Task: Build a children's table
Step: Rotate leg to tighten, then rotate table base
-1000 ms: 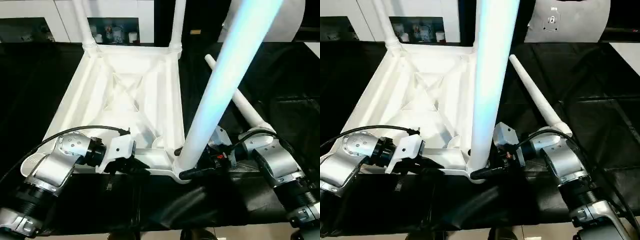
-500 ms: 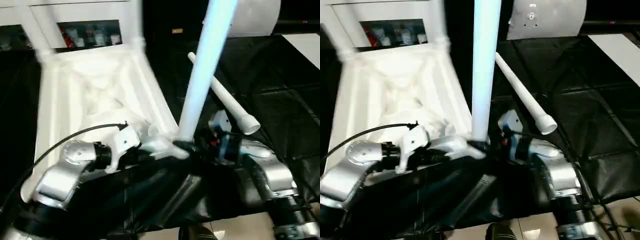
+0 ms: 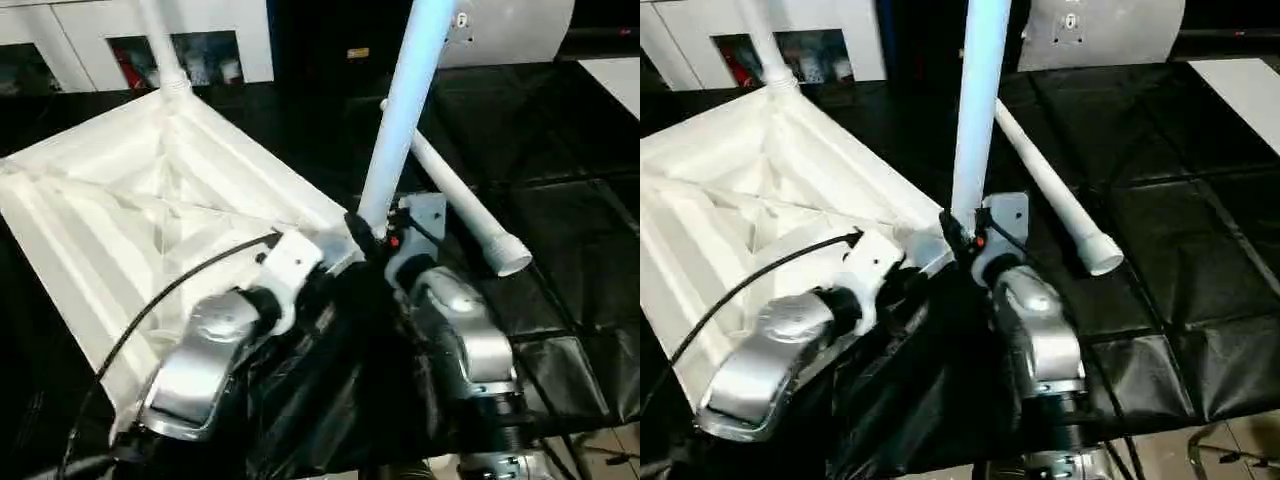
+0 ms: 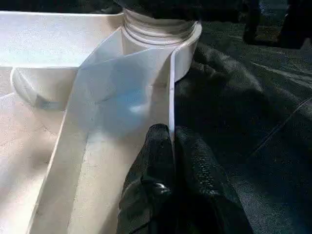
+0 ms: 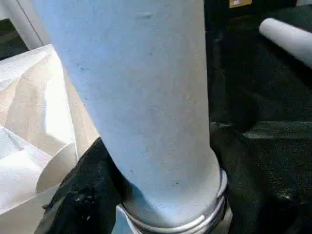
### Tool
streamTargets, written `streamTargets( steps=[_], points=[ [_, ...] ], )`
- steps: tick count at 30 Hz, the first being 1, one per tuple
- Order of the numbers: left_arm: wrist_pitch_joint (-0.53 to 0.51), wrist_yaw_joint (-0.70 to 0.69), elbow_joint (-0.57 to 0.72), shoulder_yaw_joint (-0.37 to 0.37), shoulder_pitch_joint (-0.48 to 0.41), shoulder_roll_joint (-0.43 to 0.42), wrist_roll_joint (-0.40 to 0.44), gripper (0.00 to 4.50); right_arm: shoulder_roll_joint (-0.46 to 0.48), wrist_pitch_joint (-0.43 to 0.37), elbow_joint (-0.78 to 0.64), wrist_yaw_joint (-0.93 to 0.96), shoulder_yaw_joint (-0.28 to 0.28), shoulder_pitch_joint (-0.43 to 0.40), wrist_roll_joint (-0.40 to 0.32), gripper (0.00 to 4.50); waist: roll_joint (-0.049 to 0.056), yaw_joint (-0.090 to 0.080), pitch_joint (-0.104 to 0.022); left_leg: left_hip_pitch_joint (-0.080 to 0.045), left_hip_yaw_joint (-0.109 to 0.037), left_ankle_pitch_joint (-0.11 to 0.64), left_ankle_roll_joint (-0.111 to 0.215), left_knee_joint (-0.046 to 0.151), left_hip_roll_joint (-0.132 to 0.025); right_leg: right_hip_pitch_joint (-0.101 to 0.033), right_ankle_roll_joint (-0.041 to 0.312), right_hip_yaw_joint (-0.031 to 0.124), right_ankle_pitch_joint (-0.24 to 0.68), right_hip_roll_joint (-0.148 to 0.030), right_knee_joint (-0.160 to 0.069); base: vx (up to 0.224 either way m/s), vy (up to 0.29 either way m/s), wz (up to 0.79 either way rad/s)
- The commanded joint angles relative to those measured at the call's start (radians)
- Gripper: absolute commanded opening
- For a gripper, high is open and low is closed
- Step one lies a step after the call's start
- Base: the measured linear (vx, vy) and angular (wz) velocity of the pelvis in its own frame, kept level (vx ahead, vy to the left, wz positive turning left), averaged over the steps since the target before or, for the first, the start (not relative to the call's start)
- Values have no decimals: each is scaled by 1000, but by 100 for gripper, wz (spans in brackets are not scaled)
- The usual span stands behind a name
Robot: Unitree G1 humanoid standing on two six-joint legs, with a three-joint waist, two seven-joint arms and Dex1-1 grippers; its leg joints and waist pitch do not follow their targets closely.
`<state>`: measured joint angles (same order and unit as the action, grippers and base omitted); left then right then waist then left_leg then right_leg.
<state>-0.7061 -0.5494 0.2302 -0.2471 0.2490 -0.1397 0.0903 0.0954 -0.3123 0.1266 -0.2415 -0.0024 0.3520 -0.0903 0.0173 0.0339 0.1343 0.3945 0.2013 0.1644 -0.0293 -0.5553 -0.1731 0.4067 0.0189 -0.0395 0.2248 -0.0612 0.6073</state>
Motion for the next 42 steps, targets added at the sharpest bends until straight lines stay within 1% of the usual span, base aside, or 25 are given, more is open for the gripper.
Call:
streamTargets(
  steps=[1, 4, 7, 9, 10, 13, 15, 17, 18, 21, 23, 25, 26, 27, 30, 31, 33, 34, 35, 36, 37, 39, 40, 41, 42],
  points=[
    [45, 38, 42, -12, 45, 43, -35, 0, 24, -10, 4, -47, 64, -51, -23, 326, -7, 1, -56, -23, -30, 67, 95, 50, -57, -47, 205, 49, -37, -75, -61, 0, 0, 0],
    [42, 23, 44, -3, 41, 22, -41, 0, 4, -6, -25, -52, 53, -68, -38, 361, -8, 1, -59, -22, -32, 53, 96, 49, -57, -50, 198, 49, -90, -74, -55, 0, 0, 0],
    [54, 0, 41, -2, 37, 2, -41, 0, -25, 16, -52, -77, 43, -88, -42, 380, -11, -1, -61, -21, -30, 56, 103, 46, -55, -53, 206, 49, -99, -76, -56, 0, 0, 0],
    [71, -18, 35, -2, 34, -12, -46, 0, -48, 29, -73, -98, 30, -103, -52, 414, -14, 0, -65, -19, -30, 41, 108, 43, -55, -56, 216, 49, -119, -76, -52, 0, 0, 0],
    [84, -29, 29, -1, 32, -21, -49, 0, -67, 38, -91, -120, 20, -117, -63, 414, -17, 1, -68, -19, -30, 35, 112, 42, -54, -58, 218, 49, -127, -76, -51, 0, 0, 0],
    [105, -43, 15, 3, 30, -33, -55, 0, -96, 36, -133, -156, -3, -149, -89, 436, -16, 3, -70, -16, -30, 1, 137, 37, -54, -58, 219, 48, -185, -74, -43, 0, 0, 0],
    [129, -48, -4, 13, 30, -42, -61, 0, -129, 26, -194, -191, -24, -193, -121, 445, -22, 1, -75, -16, -28, 8, 144, 34, -54, -60, 227, 47, -167, -75, -43, 0, 0, 0],
    [135, -45, -12, 20, 30, -41, -62, 0, -139, 23, -218, -202, -32, -208, -135, 445, -22, 5, -74, -16, -28, 26, 144, 33, -54, -60, 215, 48, -133, -76, -47, 0, 0, 0],
    [150, -23, -28, 34, 33, -34, -60, 0, -157, 21, -254, -212, -40, -233, -146, 445, -24, 1, -76, -12, -29, 26, 142, 33, -53, -62, 217, 46, -112, -75, -46, 0, 0, 0],
    [142, -28, -28, 67, 34, -9, -104, 0, -177, 20, -293, -221, -39, -260, -147, 445, -24, 3, -75, -15, -28, 53, 127, 33, -53, -57, 216, 46, -38, -76, -54, 0, 0, 0],
    [135, -30, -16, 96, 34, 15, -146, 54, -190, 5, -334, -239, -40, -286, -175, 450, -25, 2, -79, -16, -27, 62, 124, 31, -53, -58, 216, 47, -9, -76, -55, 0, 0, 0],
    [133, -27, -11, 108, 34, 25, -160, 54, -194, -6, -350, -248, -41, -295, -192, 450, -24, 4, -80, -15, -27, 57, 125, 29, -53, -57, 219, 48, -12, -77, -55, 0, 0, 0],
    [133, -24, -3, 116, 33, 30, -167, 72, -197, -17, -364, -251, -39, -303, -198, 450, -19, 7, -82, -17, -29, 48, 129, 28, -58, -53, 234, 46, -37, -76, -52, 0, 0, 0],
    [133, -21, 5, 124, 31, 35, -173, 72, -200, -27, -377, -253, -38, -312, -204, 450, -22, 5, -84, -16, -29, 46, 131, 28, -59, -55, 236, 46, -47, -74, -51, 0, 0, 0],
    [95, 16, 63, 198, 36, 48, -204, 72, -231, -92, -433, -266, -6, -351, -211, 450, -25, 6, -85, -17, -31, 60, 122, 28, -60, -58, 233, 44, -45, -74, -50, 0, 0, 0],
    [73, 25, 82, 220, 40, 36, -201, 72, -241, -111, -437, -256, 11, -354, -186, 450, -26, 6, -85, -15, -31, 67, 119, 28, -58, -58, 232, 43, -34, -74, -51, 0, 0, 0],
    [55, 32, 98, 237, 42, 20, -194, 72, -252, -129, -439, -238, 27, -356, -158, 450, -25, 5, -81, -16, -32, 108, 97, 30, -57, -55, 219, 43, 50, -76, -61, 0, 0, 0],
    [24, 39, 117, 250, 37, -28, -155, 72, -276, -165, -434, -255, 64, -353, -144, 450, -18, 6, -81, -18, -33, 119, 87, 31, -57, -53, 215, 43, 75, -76, -62, 0, 0, 0],
    [2, 45, 130, 259, 31, -69, -121, 72, -293, -192, -428, -272, 93, -350, -135, 450, -21, 4, -80, -20, -35, 136, 71, 33, -57, -52, 200, 43, 109, -72, -65, 0, 0, 0],
    [2, 45, 130, 259, 31, -69, -121, 72, -293, -192, -428, -272, 93, -350, -135, 450, -19, 4, -78, -24, -35, 155, 58, 34, -57, -48, 188, 45, 144, -73, -70, 0, 0, 0],
    [-32, 69, 152, 288, 15, -131, -74, 57, -311, -222, -421, -283, 129, -342, -121, 450, -17, 3, -78, -24, -35, 165, 51, 35, -58, -47, 184, 45, 161, -74, -71, 0, 0, 0],
    [-60, 99, 168, 328, -5, -177, -26, 38, -309, -232, -405, -278, 146, -331, -108, 450, -17, 2, -79, -21, -37, 168, 36, 37, -57, -47, 172, 45, 171, -73, -70, 0, 0, 0],
    [-79, 125, 180, 360, -23, -212, 10, 26, -308, -240, -395, -272, 158, -321, -100, 450, -14, 3, -78, -26, -39, 191, 24, 38, -59, -42, 171, 46, 187, -74, -72, 0, 0, 0],
    [-90, 128, 189, 378, -41, -244, 34, 26, -304, -247, -385, -264, 163, -314, -94, 450, -15, -1, -78, -21, -41, 186, 21, 39, -57, -46, 170, 45, 183, -72, -69, 0, 0, 0],
    [-102, 137, 205, 411, -82, -310, 76, 4, -298, -266, -369, -249, 174, -301, -87, 450, -14, 0, -79, -25, -41, 188, 15, 38, -56, -41, 168, 46, 187, -73, -70, 0, 0, 0]
  ],
)
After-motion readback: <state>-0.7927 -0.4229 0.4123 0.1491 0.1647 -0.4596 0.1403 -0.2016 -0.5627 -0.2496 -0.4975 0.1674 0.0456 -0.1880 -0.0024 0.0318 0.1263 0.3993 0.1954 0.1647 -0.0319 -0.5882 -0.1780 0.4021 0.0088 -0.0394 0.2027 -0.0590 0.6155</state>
